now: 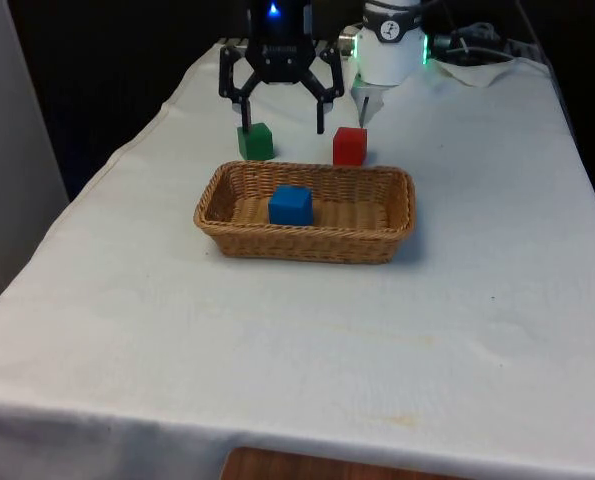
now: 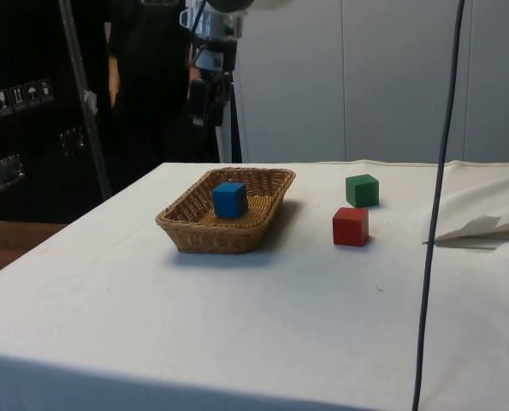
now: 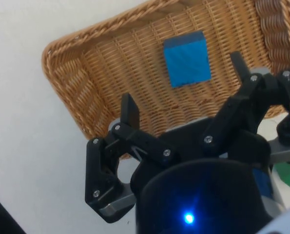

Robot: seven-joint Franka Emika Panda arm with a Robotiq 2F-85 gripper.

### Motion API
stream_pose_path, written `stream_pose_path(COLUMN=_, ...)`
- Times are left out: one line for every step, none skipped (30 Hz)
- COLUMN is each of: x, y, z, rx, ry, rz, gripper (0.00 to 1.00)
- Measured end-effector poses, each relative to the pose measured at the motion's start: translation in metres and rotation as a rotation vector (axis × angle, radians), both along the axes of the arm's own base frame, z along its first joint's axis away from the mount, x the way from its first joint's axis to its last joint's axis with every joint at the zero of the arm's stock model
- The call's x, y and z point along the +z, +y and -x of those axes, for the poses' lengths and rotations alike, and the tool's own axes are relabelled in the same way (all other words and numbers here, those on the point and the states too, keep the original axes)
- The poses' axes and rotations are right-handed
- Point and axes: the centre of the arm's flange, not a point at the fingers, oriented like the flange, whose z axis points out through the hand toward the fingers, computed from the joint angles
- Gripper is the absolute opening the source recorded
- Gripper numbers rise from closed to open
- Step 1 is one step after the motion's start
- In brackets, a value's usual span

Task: Pick up the blue cube and place it into the basket.

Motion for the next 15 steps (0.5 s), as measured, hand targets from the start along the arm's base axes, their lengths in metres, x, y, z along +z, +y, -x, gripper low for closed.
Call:
stream_pose_path(x=0.002, y=0.0, z=-0.001, rx=-0.001, ry=0.004, rz=-0.002, gripper=1.0)
stream_pose_path(x=0.003, y=-0.001, z=-0.002, rx=-0.002, ry=0.009, rz=-0.004, gripper=1.0)
stream_pose_path(x=0.005, y=-0.001, z=-0.003, rx=-0.001, ry=0.012, rz=-0.006, gripper=1.0)
stream_pose_path(x=0.006, y=-0.002, z=-0.003, rx=-0.002, ry=0.017, rz=-0.008, gripper=1.0)
stream_pose_path(x=0.01, y=-0.002, z=-0.005, rx=-0.003, ry=0.025, rz=-0.012, gripper=1.0)
stream_pose_path(x=0.01, y=-0.002, z=-0.005, rx=-0.003, ry=0.025, rz=-0.012, gripper=1.0)
stream_pose_path(x=0.011, y=-0.003, z=-0.005, rx=-0.003, ry=0.028, rz=-0.013, gripper=1.0)
stream_pose_path(x=0.013, y=-0.003, z=-0.005, rx=-0.004, ry=0.032, rz=-0.015, gripper=1.0)
stream_pose_path(x=0.013, y=-0.003, z=-0.005, rx=-0.004, ry=0.032, rz=-0.015, gripper=1.0)
stream_pose_path(x=0.015, y=-0.004, z=-0.005, rx=-0.003, ry=0.037, rz=-0.016, gripper=1.0)
stream_pose_path(x=0.016, y=-0.004, z=-0.005, rx=-0.004, ry=0.042, rz=-0.019, gripper=1.0)
stream_pose_path(x=0.017, y=-0.004, z=-0.005, rx=-0.004, ry=0.046, rz=-0.021, gripper=1.0)
stream_pose_path(x=0.019, y=-0.005, z=-0.005, rx=-0.005, ry=0.051, rz=-0.023, gripper=1.0)
stream_pose_path(x=0.021, y=-0.005, z=-0.005, rx=-0.005, ry=0.054, rz=-0.025, gripper=1.0)
stream_pose_path(x=0.024, y=-0.006, z=-0.005, rx=-0.006, ry=0.062, rz=-0.029, gripper=1.0)
